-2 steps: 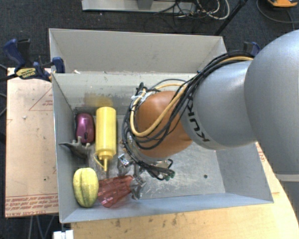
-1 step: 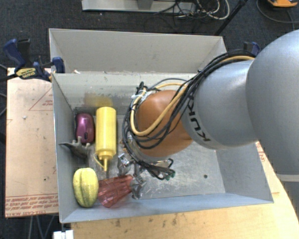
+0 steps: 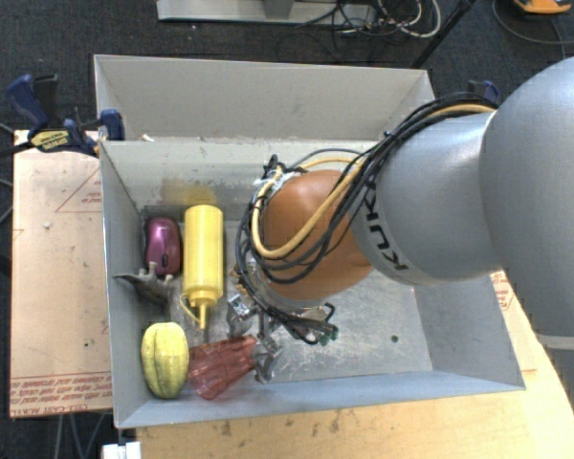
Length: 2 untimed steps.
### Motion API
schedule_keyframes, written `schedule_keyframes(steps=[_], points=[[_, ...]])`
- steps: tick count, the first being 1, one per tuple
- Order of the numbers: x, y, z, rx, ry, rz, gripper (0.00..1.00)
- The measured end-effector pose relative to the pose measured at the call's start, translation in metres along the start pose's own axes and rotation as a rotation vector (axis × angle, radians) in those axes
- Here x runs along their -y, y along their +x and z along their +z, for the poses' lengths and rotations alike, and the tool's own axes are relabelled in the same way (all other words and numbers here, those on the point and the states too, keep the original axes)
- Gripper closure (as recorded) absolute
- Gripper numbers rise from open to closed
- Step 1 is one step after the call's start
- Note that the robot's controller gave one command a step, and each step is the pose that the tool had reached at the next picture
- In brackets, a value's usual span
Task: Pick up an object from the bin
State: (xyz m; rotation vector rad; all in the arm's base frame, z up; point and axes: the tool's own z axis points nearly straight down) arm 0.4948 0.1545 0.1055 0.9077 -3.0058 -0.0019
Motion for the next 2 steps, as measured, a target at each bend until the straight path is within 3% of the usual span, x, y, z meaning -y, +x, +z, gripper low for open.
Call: schedule_keyframes(steps=[2], points=[[-0.001, 0.001, -0.03, -0.003, -0.001, 0.001, 1.0]])
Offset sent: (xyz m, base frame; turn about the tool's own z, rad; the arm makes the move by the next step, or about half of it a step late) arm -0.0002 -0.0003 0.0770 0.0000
